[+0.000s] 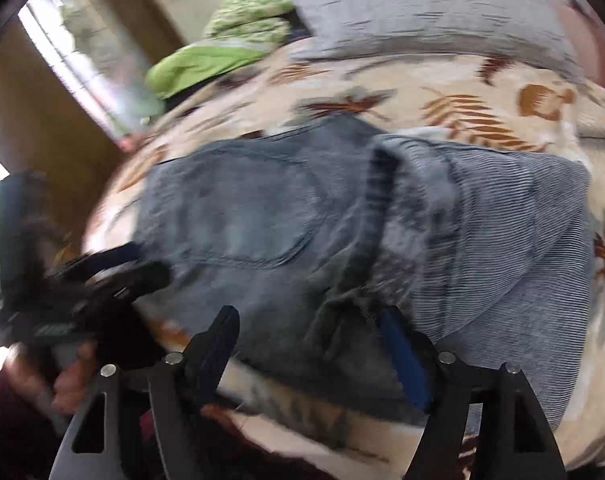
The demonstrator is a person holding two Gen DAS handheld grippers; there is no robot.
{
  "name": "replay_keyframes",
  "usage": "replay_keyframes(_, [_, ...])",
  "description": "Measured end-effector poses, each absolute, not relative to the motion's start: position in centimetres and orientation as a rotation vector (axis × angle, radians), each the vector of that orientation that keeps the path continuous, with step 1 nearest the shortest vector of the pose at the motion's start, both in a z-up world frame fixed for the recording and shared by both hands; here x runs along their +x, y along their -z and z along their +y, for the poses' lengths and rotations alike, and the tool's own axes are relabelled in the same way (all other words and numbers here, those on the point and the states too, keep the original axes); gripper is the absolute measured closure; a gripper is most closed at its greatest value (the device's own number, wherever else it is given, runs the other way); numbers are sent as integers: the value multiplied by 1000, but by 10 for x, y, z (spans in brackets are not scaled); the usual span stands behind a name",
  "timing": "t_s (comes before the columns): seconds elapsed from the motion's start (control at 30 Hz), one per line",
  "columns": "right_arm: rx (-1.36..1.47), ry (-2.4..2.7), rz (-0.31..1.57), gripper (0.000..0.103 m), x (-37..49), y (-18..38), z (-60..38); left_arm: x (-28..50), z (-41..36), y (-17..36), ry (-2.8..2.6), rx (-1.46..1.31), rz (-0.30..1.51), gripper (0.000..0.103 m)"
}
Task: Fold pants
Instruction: 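Lift the hems with the right tool and fold them over onto the jeans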
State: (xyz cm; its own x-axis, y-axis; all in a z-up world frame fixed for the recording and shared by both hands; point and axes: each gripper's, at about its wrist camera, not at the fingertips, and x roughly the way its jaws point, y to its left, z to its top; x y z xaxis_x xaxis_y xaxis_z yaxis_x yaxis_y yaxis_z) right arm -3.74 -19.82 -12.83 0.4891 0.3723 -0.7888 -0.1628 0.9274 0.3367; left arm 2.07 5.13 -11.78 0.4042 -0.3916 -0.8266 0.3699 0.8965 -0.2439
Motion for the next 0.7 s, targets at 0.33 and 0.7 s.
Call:
replay_keyframes(0.33, [491, -181, 792, 28, -66, 93, -316, 6, -11, 108, 590, 91, 1020, 0])
replay_keyframes(0.7, [531, -173, 929, 40, 46, 135, -293, -2, -50, 124, 625, 190, 1057, 0])
